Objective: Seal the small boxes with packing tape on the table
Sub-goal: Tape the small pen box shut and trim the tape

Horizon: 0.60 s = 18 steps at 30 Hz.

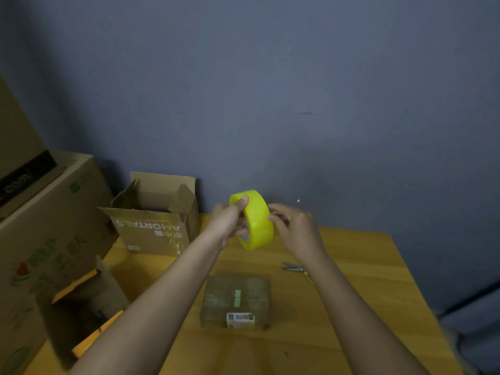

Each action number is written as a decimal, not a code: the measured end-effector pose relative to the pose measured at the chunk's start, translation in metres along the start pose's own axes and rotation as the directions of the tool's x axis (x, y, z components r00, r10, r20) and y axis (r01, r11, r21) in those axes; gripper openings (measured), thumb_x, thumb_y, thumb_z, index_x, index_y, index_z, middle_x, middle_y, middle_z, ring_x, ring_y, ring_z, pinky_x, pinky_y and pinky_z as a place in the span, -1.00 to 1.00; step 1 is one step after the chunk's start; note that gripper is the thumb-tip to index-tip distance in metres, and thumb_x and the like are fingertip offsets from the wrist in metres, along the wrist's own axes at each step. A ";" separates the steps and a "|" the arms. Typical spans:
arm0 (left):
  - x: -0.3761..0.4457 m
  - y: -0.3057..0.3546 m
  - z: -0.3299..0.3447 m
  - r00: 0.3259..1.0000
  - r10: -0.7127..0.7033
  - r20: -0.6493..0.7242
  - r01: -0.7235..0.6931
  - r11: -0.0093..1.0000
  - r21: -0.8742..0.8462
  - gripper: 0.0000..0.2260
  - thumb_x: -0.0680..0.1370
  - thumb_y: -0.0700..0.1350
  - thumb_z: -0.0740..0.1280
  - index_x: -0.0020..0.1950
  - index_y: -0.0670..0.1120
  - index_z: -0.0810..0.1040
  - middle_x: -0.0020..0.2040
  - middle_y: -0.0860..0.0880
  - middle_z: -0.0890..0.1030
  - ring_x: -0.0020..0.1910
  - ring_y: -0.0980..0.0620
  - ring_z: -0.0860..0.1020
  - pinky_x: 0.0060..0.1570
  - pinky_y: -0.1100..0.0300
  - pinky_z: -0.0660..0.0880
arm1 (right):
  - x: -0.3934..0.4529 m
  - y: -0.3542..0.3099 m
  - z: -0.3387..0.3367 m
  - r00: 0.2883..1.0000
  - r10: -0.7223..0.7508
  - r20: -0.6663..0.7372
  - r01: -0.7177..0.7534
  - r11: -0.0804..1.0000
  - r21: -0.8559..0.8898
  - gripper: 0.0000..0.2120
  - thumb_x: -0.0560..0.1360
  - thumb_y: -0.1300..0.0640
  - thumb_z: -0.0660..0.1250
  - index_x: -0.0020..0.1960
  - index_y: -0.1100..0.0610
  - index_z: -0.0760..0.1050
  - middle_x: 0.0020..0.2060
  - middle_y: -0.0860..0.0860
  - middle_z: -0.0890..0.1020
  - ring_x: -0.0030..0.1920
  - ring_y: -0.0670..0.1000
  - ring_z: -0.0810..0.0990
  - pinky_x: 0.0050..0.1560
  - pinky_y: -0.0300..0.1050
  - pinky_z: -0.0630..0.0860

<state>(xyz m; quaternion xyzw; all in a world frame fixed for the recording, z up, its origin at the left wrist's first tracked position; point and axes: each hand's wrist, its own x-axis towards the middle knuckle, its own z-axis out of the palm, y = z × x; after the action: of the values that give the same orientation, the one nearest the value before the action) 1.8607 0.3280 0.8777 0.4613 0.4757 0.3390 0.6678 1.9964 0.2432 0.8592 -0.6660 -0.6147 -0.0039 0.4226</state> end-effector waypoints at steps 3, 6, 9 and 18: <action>0.002 -0.001 -0.001 1.000 -0.001 -0.019 0.000 1.000 -0.010 -0.73 0.59 -0.05 0.31 0.08 -0.27 0.50 -0.25 -0.09 0.53 -0.32 0.03 0.53 -0.39 0.19 0.59 | 0.002 -0.004 0.004 0.999 -0.032 -0.007 0.031 0.996 -0.082 -0.83 0.49 0.20 0.34 0.00 0.21 0.66 -0.16 0.15 0.69 -0.17 0.19 0.65 -0.22 0.00 0.54; 0.003 -0.002 -0.002 1.000 -0.008 -0.027 0.007 0.999 -0.034 -0.75 0.60 -0.06 0.30 0.07 -0.27 0.50 -0.24 -0.09 0.54 -0.32 0.03 0.53 -0.45 0.23 0.57 | -0.002 -0.006 0.011 0.993 -0.109 -0.049 0.098 0.978 -0.184 -0.89 0.42 0.20 0.35 -0.17 0.19 0.64 -0.27 0.09 0.67 -0.29 0.14 0.64 -0.42 -0.11 0.52; 0.004 -0.003 -0.002 0.999 -0.015 -0.037 0.013 0.999 -0.033 -0.74 0.60 -0.05 0.30 0.06 -0.27 0.51 -0.25 -0.09 0.54 -0.33 0.04 0.53 -0.42 0.21 0.57 | -0.003 -0.006 0.015 0.992 -0.110 -0.058 0.098 0.979 -0.179 -0.91 0.43 0.21 0.34 -0.15 0.17 0.63 -0.25 0.06 0.66 -0.27 0.10 0.62 -0.36 -0.10 0.45; 0.007 -0.001 -0.007 0.999 -0.009 -0.040 0.008 1.000 -0.018 -0.67 0.58 -0.03 0.32 0.11 -0.31 0.52 -0.22 -0.10 0.55 -0.29 0.04 0.55 -0.35 0.18 0.61 | 0.014 -0.007 0.007 0.999 -0.007 0.034 0.008 0.999 -0.052 -0.89 0.49 0.23 0.34 -0.08 0.21 0.64 -0.19 0.13 0.67 -0.18 0.17 0.63 -0.18 -0.10 0.39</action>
<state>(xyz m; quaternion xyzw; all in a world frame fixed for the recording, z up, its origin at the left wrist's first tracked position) 1.8562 0.3361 0.8732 0.4463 0.4881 0.3496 0.6636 1.9908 0.2574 0.8657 -0.6744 -0.6240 -0.0101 0.3945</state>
